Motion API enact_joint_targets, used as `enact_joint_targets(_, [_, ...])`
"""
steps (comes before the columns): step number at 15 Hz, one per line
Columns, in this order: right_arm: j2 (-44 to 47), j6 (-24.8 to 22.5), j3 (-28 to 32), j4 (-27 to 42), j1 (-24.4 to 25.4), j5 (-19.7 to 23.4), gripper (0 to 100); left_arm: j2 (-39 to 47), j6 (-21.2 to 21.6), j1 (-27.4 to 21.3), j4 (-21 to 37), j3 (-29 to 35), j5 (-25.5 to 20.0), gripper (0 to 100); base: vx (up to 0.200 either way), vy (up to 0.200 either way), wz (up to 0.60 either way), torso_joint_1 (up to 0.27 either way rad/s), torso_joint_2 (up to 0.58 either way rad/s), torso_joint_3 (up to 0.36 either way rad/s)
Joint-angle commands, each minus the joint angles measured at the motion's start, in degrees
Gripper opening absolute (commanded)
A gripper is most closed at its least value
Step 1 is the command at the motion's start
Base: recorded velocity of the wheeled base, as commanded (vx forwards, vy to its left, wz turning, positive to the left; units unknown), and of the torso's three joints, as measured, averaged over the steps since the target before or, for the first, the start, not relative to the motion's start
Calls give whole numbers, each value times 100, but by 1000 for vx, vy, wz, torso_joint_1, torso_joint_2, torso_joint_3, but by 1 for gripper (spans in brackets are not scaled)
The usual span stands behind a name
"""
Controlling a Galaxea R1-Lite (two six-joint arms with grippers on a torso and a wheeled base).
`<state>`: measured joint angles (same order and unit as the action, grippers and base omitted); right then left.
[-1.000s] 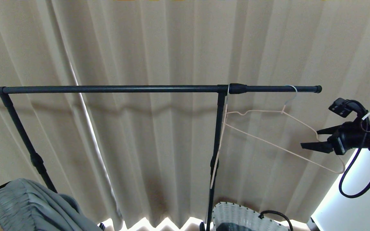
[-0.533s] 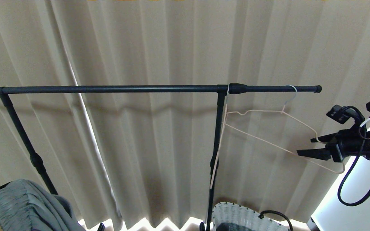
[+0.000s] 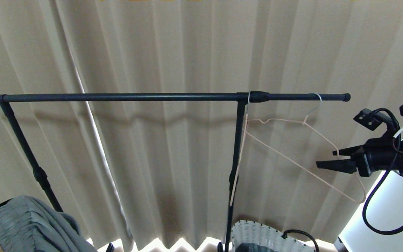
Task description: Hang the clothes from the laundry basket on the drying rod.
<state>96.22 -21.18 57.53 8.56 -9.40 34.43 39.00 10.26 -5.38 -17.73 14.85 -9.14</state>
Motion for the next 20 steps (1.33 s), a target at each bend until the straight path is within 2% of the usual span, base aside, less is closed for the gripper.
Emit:
enact_joint_targets(1, [11, -1, 4, -82, 114, -323, 100, 3, 2, 1, -3, 1, 0, 0, 0, 0, 0, 0, 0, 0])
enact_joint_targets(3, [169, 17, -22, -197, 131, -736, 100, -6, 2, 1, -3, 1, 0, 0, 0, 0, 0, 0, 0, 0])
enact_joint_targets(4, [204, 34, -22, -197, 140, -788, 100, -6, 2, 1, -3, 1, 0, 0, 0, 0, 0, 0, 0, 0])
enact_joint_targets(7, [257, 307, -5, -408, 158, -867, 100, -6, 2, 1, -3, 1, 0, 0, 0, 0, 0, 0, 0, 0])
enact_joint_targets(17, [547, 289, 101, -443, -71, -894, 100, -15, 160, 1, -3, -26, 0, 0, 0, 0, 0, 0, 0, 0])
enact_joint_targets(18, [521, 281, 101, -451, -71, -894, 0, -15, 160, 1, 6, -26, 0, 0, 0, 0, 0, 0, 0, 0])
enact_joint_targets(20, [503, 263, 101, -451, -71, -885, 0, -15, 160, 1, 6, -26, 0, 0, 0, 0, 0, 0, 0, 0])
